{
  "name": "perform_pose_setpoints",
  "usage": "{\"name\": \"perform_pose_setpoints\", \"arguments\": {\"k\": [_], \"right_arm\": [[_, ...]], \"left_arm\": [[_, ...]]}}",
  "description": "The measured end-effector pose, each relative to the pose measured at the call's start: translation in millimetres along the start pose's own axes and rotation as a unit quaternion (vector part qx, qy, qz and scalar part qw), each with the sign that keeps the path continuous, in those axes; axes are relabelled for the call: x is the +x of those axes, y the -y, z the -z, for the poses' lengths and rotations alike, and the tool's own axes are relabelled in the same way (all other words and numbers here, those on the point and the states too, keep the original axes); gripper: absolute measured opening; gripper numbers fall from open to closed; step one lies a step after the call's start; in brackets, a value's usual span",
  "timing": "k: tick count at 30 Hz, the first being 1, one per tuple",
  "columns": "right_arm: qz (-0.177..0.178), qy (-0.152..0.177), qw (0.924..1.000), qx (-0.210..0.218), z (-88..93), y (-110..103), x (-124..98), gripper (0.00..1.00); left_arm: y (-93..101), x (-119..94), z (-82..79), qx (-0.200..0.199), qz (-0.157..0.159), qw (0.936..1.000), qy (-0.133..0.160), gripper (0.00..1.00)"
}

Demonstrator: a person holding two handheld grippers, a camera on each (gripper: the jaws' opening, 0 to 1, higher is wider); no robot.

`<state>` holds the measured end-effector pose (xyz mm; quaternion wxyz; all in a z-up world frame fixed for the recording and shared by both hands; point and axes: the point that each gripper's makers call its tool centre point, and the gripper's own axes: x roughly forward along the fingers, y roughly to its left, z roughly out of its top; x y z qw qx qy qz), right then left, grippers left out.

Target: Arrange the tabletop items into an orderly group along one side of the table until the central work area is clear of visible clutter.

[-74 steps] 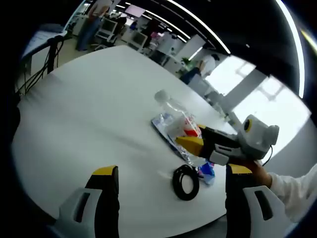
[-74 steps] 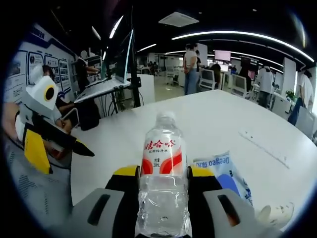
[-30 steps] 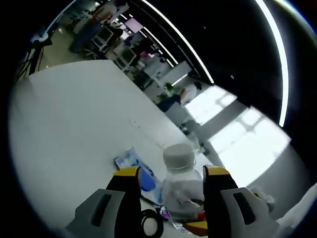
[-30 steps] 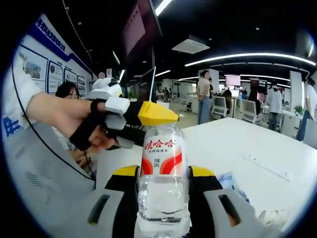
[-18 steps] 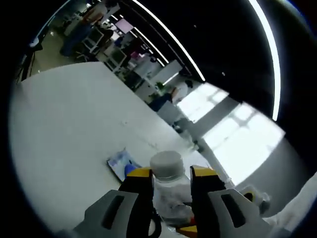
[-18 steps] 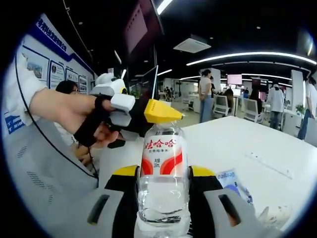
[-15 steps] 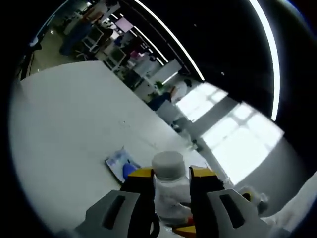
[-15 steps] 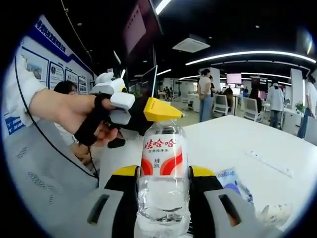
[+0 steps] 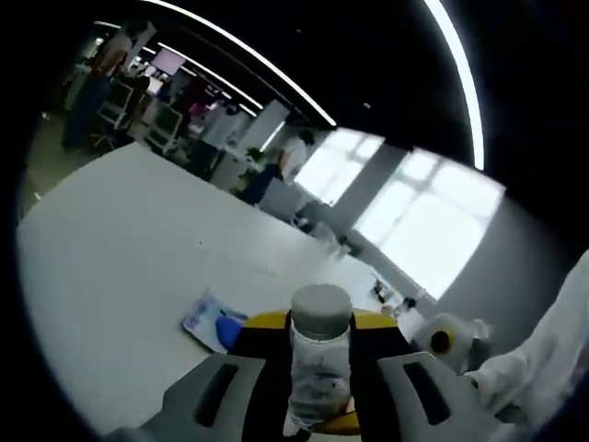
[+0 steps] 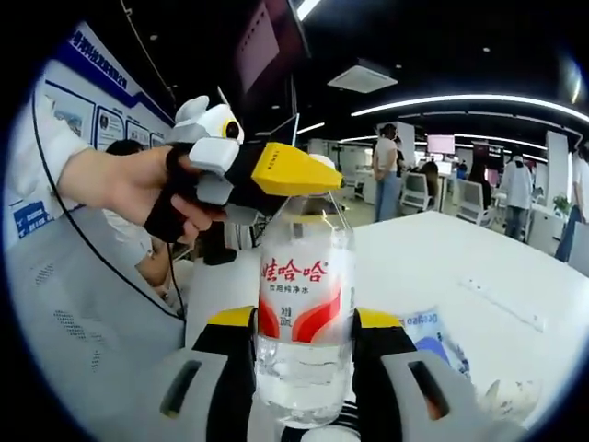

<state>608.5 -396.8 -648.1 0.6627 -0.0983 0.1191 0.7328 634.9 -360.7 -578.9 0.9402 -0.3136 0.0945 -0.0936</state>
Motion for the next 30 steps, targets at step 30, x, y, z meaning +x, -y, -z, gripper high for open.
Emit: {"name": "perform_pose_setpoints", "arguments": {"k": [30], "right_arm": [[-0.194,-0.006,0.9805,-0.034,-8.8,-50.9,-12.0,0.43]], "left_arm": [[90.8,-12.0,19.4,0.205,0.212,0.9478,-0.121,0.18]]}}
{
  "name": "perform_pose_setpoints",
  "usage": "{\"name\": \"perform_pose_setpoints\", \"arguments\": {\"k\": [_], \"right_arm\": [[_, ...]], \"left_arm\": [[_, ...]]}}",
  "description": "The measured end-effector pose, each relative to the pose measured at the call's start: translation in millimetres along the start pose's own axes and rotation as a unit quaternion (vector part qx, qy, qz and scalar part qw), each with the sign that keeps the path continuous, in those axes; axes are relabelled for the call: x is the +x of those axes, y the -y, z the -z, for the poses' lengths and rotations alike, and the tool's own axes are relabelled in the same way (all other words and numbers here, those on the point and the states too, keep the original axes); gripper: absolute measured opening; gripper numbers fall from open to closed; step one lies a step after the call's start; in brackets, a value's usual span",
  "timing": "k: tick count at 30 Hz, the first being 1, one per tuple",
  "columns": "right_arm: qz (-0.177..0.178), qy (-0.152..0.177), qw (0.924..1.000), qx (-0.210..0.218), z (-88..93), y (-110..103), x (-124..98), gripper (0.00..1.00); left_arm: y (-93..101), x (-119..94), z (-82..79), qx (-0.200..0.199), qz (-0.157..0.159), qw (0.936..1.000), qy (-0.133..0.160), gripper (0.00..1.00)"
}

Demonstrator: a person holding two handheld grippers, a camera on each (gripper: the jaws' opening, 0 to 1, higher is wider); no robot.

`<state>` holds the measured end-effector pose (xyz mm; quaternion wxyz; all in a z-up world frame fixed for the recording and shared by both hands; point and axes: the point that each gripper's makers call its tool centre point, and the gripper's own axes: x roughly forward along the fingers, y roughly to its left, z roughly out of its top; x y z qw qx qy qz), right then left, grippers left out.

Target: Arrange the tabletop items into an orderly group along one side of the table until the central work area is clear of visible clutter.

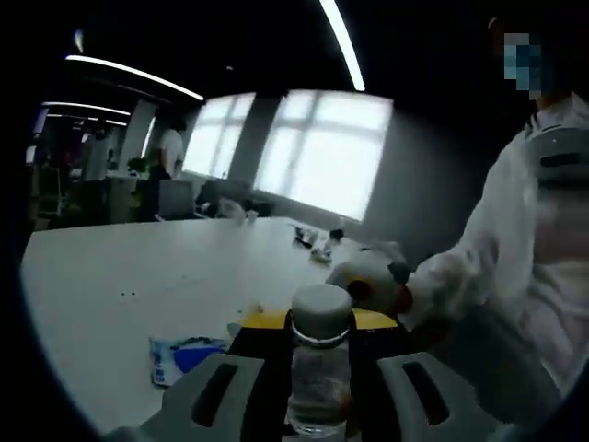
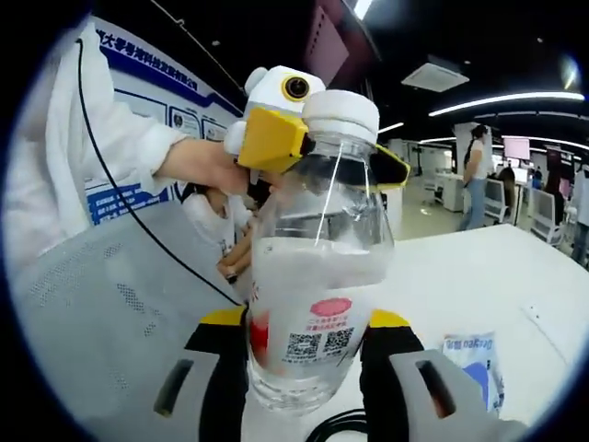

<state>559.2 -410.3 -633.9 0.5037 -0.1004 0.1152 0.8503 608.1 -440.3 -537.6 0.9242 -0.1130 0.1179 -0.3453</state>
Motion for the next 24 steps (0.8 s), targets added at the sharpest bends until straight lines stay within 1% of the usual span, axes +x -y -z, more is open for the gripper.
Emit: {"name": "perform_pose_setpoints", "arguments": {"k": [1,3,4,5,6,8,10,11,12,13,14,16,19,22,24], "right_arm": [[0.0,-0.001,1.0,0.006,0.4,0.2,0.8,0.43],[-0.005,-0.002,0.9995,0.033,2.1,0.2,2.6,0.42],[-0.001,0.008,0.9995,0.032,0.4,2.2,3.4,0.41],[0.002,0.015,0.9994,0.032,-1.1,2.8,3.8,0.41],[0.003,0.018,0.9992,0.035,-1.9,3.0,3.9,0.4],[0.01,0.025,0.9993,0.027,-3.7,4.1,4.8,0.4],[0.016,0.028,0.9993,0.018,-4.6,5.5,5.7,0.39],[0.02,0.032,0.9992,0.014,-5.4,6.8,6.1,0.39],[0.027,0.034,0.999,0.002,-5.3,9.1,6.4,0.39],[0.029,0.034,0.999,0.0,-4.9,9.9,6.7,0.39],[0.031,0.036,0.9989,-0.002,-4.7,10.6,6.9,0.39],[0.035,0.043,0.9985,0.001,-5.3,12.6,7.0,0.39],[0.04,0.055,0.9976,0.014,-7.2,16.2,6.9,0.39],[0.042,0.055,0.9975,0.012,-7.1,19.2,8.2,0.39],[0.044,0.055,0.9975,0.013,-7.0,21.2,9.0,0.39]], "left_arm": [[-0.9,-0.6,0.4,0.0,-0.002,1.0,0.0,0.18],[-6.0,-1.7,2.0,-0.012,-0.019,0.9997,-0.002,0.18],[-5.6,-1.7,1.3,-0.01,-0.022,0.9997,0.002,0.19],[-5.6,-2.0,-0.9,0.001,-0.027,0.9996,0.01,0.19],[-5.9,-2.2,-2.0,0.007,-0.033,0.9993,0.014,0.19],[-4.7,-2.6,-3.2,0.012,-0.037,0.999,0.02,0.2],[-5.3,-4.0,-4.7,0.022,-0.047,0.9984,0.023,0.2],[-7.8,-5.9,-7.5,0.023,-0.057,0.9976,0.031,0.2],[-11.5,-8.0,-11.0,0.022,-0.071,0.9965,0.039,0.22],[-16.7,-11.4,-17.1,0.028,-0.089,0.9941,0.055,0.26],[-19.3,-14.0,-20.4,0.032,-0.098,0.9927,0.063,0.32],[-22.0,-19.5,-24.1,0.031,-0.109,0.9909,0.073,0.35],[-25.1,-25.8,-23.3,0.037,-0.125,0.9887,0.073,0.39],[-29.2,-32.3,-18.8,0.037,-0.147,0.9857,0.074,0.5],[-32.3,-35.3,-14.1,0.037,-0.16,0.9839,0.07,0.59]]}}
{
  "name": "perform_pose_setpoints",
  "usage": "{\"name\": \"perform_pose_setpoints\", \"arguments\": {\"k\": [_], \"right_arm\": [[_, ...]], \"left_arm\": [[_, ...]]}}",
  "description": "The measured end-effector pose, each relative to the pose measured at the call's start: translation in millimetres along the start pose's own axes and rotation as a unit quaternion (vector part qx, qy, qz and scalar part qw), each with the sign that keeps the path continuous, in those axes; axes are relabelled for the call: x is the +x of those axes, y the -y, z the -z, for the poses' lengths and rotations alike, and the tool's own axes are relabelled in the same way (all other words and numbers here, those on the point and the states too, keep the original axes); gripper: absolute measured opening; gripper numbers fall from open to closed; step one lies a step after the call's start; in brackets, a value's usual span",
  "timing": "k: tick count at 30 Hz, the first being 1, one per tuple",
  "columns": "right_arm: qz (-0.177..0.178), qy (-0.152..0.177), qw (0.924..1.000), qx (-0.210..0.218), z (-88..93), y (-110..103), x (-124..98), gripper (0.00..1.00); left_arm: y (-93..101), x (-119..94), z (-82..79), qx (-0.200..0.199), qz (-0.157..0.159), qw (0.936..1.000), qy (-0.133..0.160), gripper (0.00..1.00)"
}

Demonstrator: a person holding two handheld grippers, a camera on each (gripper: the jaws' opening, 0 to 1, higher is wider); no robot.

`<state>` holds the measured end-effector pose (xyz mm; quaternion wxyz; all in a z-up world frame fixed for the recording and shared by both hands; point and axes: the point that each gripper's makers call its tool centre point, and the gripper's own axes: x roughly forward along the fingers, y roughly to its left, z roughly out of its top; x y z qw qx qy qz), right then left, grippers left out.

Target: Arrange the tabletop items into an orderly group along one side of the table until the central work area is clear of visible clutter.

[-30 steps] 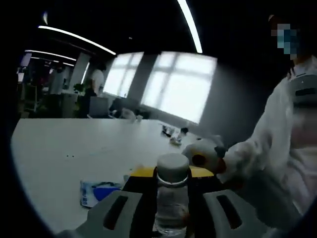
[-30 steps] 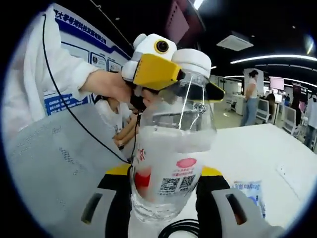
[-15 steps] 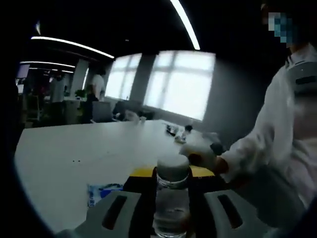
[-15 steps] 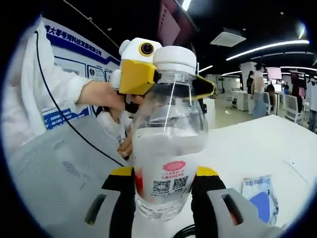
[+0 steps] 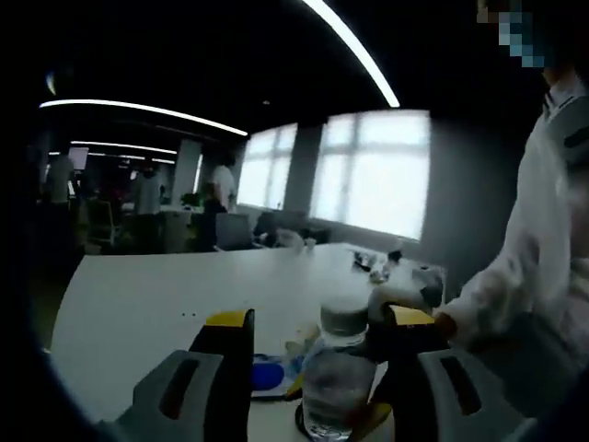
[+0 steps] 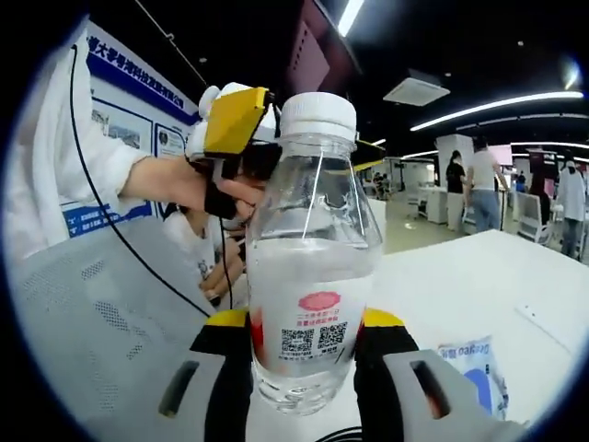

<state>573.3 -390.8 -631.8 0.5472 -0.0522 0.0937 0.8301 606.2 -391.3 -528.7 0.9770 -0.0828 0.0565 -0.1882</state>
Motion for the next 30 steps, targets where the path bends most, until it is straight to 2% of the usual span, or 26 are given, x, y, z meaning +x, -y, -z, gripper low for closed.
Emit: {"name": "perform_pose_setpoints", "arguments": {"k": [3,9,22,24,26,30], "right_arm": [[0.001,0.0,1.0,0.003,-0.2,2.4,1.8,0.39],[0.004,-0.001,0.9999,0.01,1.3,7.4,4.7,0.39],[0.013,-0.01,0.9997,0.016,9.8,16.8,8.5,0.39],[0.016,-0.01,0.9996,0.021,11.6,20.1,9.7,0.39],[0.022,-0.011,0.9994,0.024,13.3,23.9,10.9,0.4],[0.026,-0.011,0.9992,0.029,13.8,27.7,15.4,0.4]], "left_arm": [[-7.2,-3.7,12.5,0.0,-0.027,0.9995,-0.018,0.73],[-15.1,-6.5,20.7,0.002,-0.059,0.9979,-0.027,0.95],[-17.1,-17.6,33.5,-0.031,-0.076,0.9961,-0.031,0.95],[-16.3,-18.7,38.0,-0.034,-0.077,0.9958,-0.036,0.95],[-13.6,-20.2,47.4,-0.037,-0.075,0.9951,-0.054,0.93],[-12.7,-23.5,55.7,-0.037,-0.076,0.9946,-0.06,0.93]]}}
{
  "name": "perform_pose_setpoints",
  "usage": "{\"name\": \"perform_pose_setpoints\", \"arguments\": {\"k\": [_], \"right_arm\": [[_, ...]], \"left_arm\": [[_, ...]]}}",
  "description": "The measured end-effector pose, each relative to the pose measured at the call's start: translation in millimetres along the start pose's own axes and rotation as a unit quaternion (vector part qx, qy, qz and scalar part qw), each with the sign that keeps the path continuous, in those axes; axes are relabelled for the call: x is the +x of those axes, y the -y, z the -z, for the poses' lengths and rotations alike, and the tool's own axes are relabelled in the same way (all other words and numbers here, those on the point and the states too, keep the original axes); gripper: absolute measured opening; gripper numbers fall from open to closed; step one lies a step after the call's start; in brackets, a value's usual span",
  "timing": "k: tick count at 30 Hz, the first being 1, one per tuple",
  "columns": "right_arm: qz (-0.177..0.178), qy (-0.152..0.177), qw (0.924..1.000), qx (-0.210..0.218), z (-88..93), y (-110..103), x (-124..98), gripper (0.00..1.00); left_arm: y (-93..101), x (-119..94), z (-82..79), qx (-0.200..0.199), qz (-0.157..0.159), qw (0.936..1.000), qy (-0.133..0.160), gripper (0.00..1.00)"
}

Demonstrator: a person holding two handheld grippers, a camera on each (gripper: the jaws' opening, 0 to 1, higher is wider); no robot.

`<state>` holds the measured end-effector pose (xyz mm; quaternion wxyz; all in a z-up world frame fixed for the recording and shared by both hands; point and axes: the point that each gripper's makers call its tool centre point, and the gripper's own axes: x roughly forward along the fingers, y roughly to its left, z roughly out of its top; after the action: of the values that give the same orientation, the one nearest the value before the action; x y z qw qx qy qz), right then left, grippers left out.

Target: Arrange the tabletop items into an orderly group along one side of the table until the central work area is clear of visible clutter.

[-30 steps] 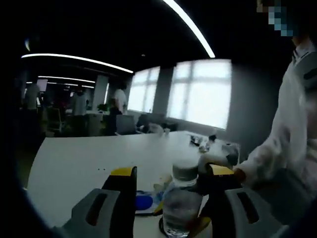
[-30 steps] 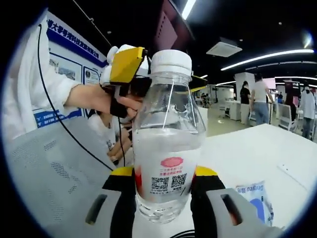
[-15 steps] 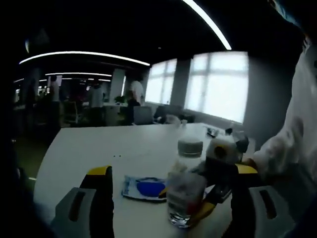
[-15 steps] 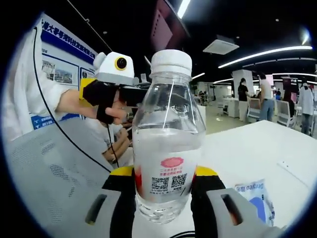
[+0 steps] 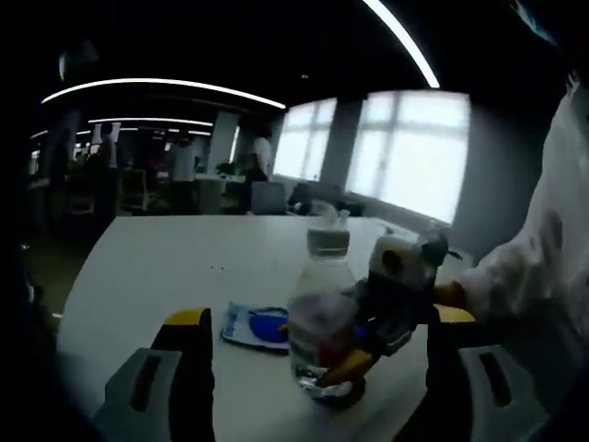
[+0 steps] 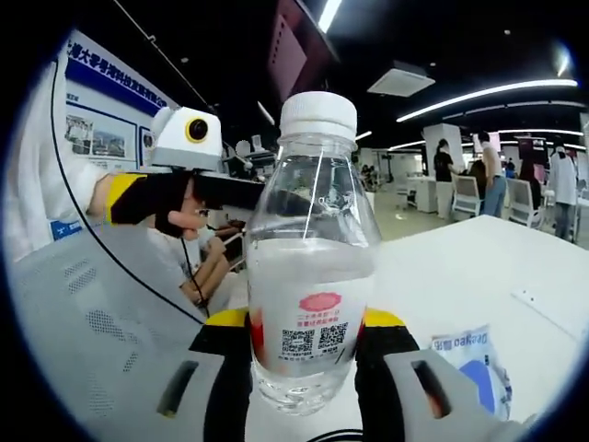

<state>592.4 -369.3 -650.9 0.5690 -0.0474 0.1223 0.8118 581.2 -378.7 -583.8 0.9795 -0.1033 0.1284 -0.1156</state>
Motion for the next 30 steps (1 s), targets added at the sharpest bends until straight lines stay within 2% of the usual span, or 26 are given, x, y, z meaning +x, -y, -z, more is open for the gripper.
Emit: {"name": "perform_pose_setpoints", "arguments": {"k": [5,8,16,30], "right_arm": [[0.004,-0.004,1.0,-0.005,1.0,5.8,7.7,0.4],[0.008,-0.006,0.9999,-0.011,1.8,14.8,14.7,0.4],[0.024,-0.01,0.9995,-0.02,7.4,41.1,31.8,0.4],[0.047,-0.009,0.9988,-0.009,15.4,70.7,46.2,0.4]], "left_arm": [[-3.9,-4.3,5.2,-0.017,-0.008,0.9998,0.008,0.92],[-6.5,-5.9,9.6,-0.022,-0.013,0.9997,0.006,0.91],[-16.1,-11.5,13.3,-0.041,-0.021,0.9987,0.021,0.89],[-11.1,-3.6,17.6,-0.055,-0.013,0.9982,0.022,0.86]]}}
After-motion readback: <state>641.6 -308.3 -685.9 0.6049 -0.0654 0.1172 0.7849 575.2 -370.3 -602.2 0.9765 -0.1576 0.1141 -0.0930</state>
